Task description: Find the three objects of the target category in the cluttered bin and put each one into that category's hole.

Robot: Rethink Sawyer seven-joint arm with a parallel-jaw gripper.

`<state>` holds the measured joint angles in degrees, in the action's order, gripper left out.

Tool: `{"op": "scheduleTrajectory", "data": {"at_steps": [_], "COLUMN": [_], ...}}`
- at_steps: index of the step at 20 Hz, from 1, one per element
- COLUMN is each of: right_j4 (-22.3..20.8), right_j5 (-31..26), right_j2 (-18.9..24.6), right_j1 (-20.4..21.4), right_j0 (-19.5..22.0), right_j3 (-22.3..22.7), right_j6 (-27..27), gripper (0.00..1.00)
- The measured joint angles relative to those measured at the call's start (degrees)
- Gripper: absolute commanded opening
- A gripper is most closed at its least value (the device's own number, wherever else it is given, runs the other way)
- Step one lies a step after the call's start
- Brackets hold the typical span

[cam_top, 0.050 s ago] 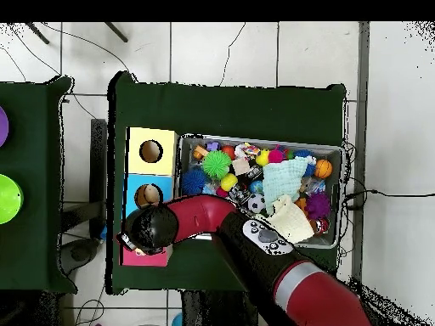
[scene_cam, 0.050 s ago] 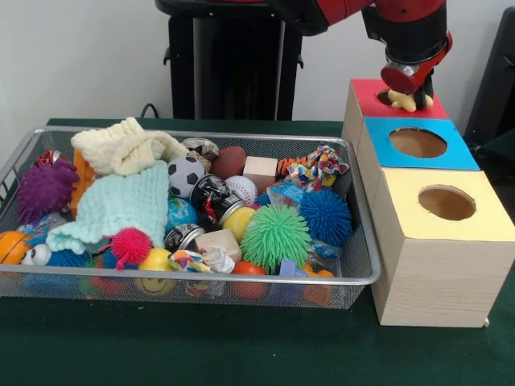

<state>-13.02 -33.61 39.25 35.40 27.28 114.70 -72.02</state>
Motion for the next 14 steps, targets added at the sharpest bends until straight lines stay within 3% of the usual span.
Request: {"op": "scheduleTrajectory", "data": {"at_steps": [14], "right_j4": [-2.7], "right_j5": [-5.1], "right_j2": [-0.1], "right_j1": [0.0], "right_j0": [-0.9], "right_j3": [-2.5], "right_j6": [0.0], "gripper": [0.0]}}
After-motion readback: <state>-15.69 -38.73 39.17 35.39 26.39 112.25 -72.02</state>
